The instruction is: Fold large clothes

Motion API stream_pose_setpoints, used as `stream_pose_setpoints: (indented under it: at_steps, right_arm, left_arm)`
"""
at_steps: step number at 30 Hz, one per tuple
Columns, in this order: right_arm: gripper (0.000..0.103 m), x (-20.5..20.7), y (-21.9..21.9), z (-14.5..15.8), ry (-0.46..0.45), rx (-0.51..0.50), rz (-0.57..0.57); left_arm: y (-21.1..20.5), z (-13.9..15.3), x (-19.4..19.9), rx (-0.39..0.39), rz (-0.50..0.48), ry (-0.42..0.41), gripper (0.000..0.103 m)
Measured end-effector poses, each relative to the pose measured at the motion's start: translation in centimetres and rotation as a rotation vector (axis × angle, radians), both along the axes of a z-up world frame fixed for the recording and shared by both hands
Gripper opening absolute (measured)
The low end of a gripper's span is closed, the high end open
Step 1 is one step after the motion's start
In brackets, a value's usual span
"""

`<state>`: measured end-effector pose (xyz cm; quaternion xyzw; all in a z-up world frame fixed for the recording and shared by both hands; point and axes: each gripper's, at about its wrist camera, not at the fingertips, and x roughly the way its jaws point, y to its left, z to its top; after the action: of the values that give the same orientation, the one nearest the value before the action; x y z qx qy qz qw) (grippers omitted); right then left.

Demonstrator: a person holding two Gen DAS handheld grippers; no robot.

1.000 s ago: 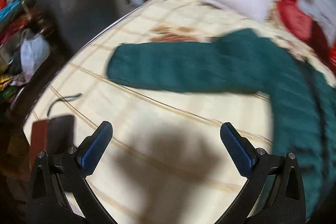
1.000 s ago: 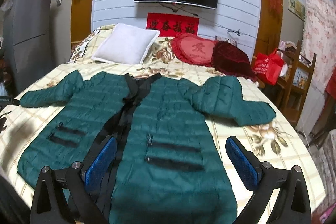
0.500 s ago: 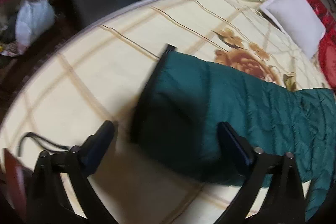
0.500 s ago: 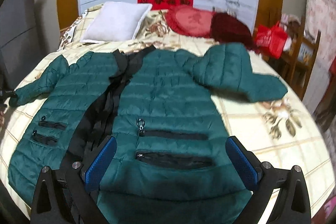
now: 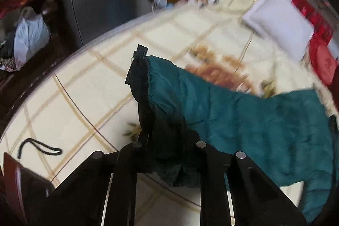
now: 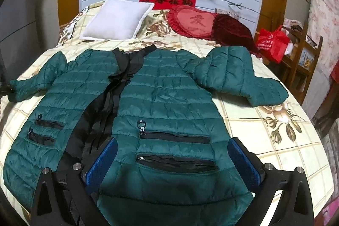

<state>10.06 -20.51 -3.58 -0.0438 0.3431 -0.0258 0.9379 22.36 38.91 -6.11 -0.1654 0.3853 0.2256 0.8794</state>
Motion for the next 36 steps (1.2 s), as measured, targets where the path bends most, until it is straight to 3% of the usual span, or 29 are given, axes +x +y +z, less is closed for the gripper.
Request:
stream_pose_setpoints:
  at_steps: [3,8,14,18,28,36]
  right_arm:
    - [0.103,-0.1,-0.3,0.1,-0.001,0.0,-0.01]
    - [0.103,0.2,-1.0,-0.7,0.052,-0.011,-0.034]
    - [0.103,-0.4,-2.2,-1.2,0.086,-0.007,-0.038]
    - [0.103,-1.1,-3.3,-1.1,0.084,-0.001,-0.046]
    - [0.103,-2.3,-5.9,-0.6,0.064,0.048,-0.048]
    - [0.103,-2.9,-8.6,-0.9,0.069,0.072,-0.066]
  left_arm:
    - [-2.5,4.5,-1.0,0.038,-0.035,-0.078,0.015]
    - [-10.4,12.0,-1.4,-0.001,-0.239,-0.199,0.015]
    - [-22.9,16.8,0.4,-0.033,-0.478,-0.256,0.015]
    - [-30.8,16.5,2.5,-0.06,-0.576,-0.239,0.015]
    - [-45.4,11.3,6.2,-0.175,-0.727,-0.165,0.015]
    - [-52.7,7.3,8.3,-0.213,-0.822,-0.116,0.015]
